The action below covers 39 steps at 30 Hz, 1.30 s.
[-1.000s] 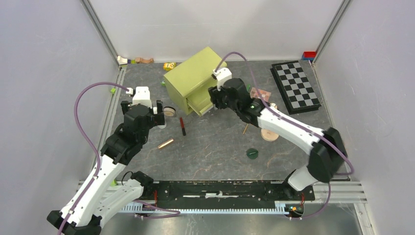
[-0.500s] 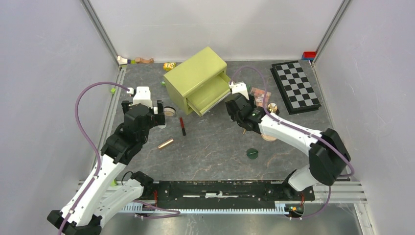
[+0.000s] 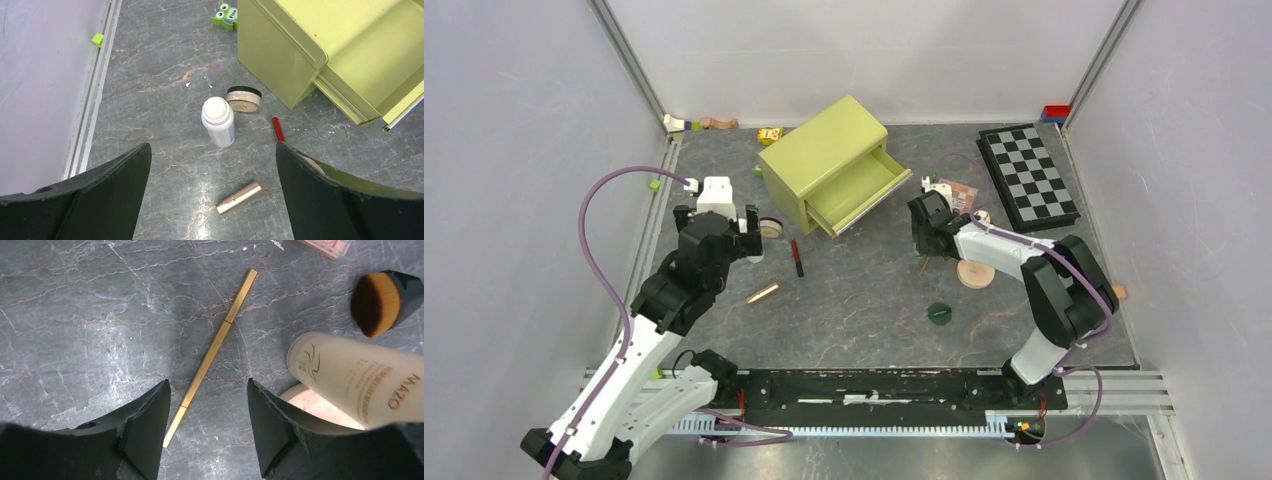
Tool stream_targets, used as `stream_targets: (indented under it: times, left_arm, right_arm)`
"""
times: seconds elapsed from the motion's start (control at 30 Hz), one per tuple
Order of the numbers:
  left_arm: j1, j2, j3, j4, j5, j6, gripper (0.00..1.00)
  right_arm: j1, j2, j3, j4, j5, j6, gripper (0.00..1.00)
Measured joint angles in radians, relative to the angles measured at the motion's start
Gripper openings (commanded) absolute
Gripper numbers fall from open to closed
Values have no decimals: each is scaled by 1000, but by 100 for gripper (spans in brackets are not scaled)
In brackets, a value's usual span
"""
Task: Organize the makeup
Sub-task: Pick up the makeup from the center of the board.
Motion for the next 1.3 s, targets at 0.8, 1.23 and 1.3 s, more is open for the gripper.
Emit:
stream_targets:
  times: [0.8, 1.23, 1.3]
  left_arm:
    - [8, 0, 0, 0, 24, 0, 100]
    - [15, -1, 0, 0, 32, 0, 100]
    - [16, -2, 0, 0, 36, 0, 100]
  right_arm:
    - [-68, 89, 18, 77, -126, 41, 25]
    - [-69, 61, 0, 82, -108, 48, 6]
    - [-69, 27, -13, 79, -101, 50, 5]
